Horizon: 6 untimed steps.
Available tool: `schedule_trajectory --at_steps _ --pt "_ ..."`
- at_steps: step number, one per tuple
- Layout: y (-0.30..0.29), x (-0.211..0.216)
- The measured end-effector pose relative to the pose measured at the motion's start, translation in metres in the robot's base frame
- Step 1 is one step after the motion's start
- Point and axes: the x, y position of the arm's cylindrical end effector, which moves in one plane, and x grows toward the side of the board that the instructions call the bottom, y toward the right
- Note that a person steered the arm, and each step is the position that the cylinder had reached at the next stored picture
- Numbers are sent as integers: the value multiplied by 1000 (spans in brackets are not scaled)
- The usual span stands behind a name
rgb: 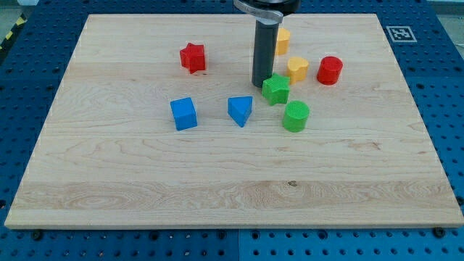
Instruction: Slide the green star to the center right
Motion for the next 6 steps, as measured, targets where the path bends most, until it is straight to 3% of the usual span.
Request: schedule_trajectory --at_steps 1,3,6 --pt "-36 2" --pt "-39 15" --pt "35 17"
